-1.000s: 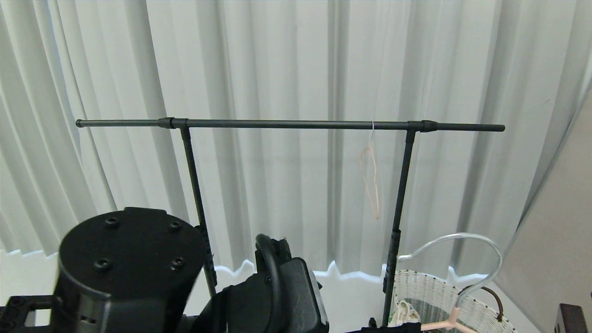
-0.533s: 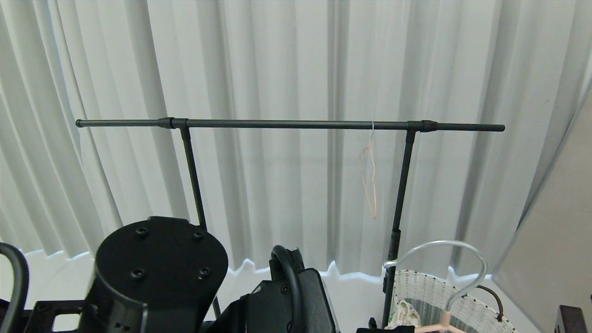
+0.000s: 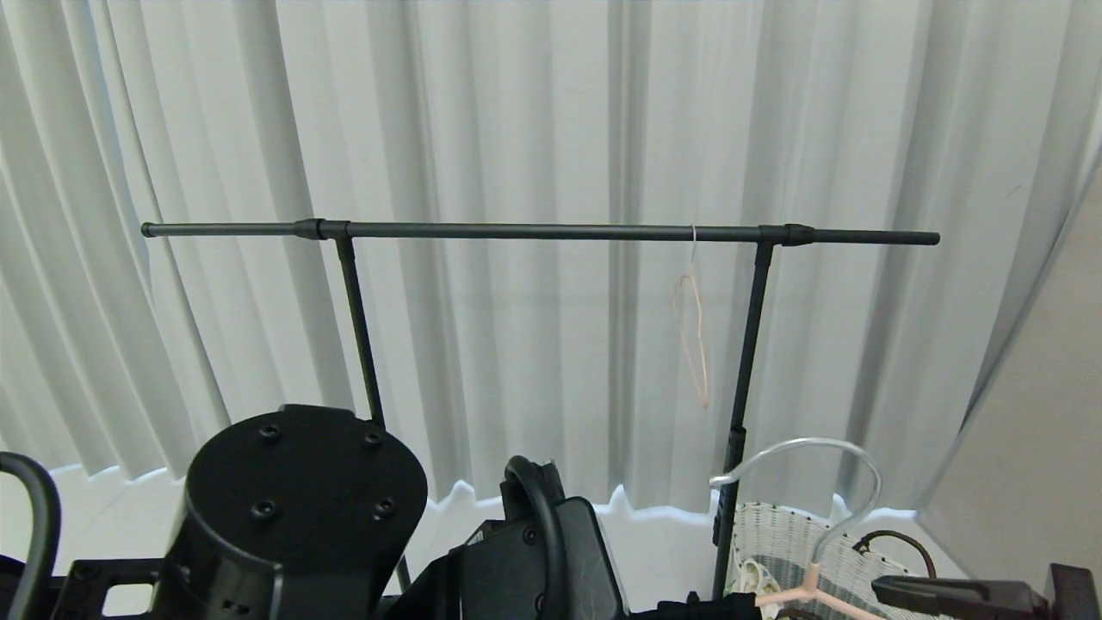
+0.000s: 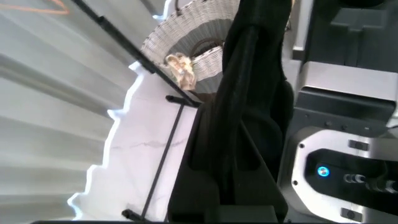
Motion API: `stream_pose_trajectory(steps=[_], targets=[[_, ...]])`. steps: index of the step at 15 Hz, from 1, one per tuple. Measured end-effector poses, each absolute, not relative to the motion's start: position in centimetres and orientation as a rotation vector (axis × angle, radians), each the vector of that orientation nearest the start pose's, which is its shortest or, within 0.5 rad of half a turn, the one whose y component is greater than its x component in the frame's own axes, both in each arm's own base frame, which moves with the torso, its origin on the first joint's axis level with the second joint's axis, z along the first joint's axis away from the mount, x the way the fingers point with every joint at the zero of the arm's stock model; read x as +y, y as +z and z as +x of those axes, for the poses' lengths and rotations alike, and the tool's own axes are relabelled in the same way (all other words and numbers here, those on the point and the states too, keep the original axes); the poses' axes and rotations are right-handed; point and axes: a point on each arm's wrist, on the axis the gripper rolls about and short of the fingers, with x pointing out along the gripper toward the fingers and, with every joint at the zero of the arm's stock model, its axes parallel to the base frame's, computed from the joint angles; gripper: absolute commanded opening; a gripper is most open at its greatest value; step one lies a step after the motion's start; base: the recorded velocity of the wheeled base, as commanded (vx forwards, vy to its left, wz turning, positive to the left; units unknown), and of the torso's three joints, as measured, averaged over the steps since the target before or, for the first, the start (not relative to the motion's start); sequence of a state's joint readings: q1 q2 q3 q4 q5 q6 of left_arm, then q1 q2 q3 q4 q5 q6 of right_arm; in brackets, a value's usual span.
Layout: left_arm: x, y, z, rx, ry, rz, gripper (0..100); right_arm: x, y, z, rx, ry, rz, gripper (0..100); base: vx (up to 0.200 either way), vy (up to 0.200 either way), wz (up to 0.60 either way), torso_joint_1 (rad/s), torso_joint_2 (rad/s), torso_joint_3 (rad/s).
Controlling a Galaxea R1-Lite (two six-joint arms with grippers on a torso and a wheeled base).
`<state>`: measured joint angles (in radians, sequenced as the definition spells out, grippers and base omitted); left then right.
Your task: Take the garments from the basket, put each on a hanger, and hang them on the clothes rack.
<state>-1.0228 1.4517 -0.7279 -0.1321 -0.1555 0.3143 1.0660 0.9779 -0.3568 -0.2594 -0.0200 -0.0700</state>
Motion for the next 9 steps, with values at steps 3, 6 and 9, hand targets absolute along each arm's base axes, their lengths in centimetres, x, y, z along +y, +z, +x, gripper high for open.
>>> stream_pose_trajectory(steps=[3,6,9], targets=[[-19.2,17.5,12.1,0.408,-1.082,0.582,0,9.6,17.0,6.0,0.300,0.933,-0.278,100,0.000,0.000,0.00,0.000,0.00,0.000],[-18.1,16.5,12.6,0.448,-0.917,0.632,0,9.2,16.9,6.5,0.310,0.876,-0.273,100,0.000,0.000,0.00,0.000,0.00,0.000],[-17.4,17.1,13.9,0.443,-0.756,0.616,0,9.1,16.4,6.5,0.335,0.873,-0.270,100,0.000,0.000,0.00,0.000,0.00,0.000]])
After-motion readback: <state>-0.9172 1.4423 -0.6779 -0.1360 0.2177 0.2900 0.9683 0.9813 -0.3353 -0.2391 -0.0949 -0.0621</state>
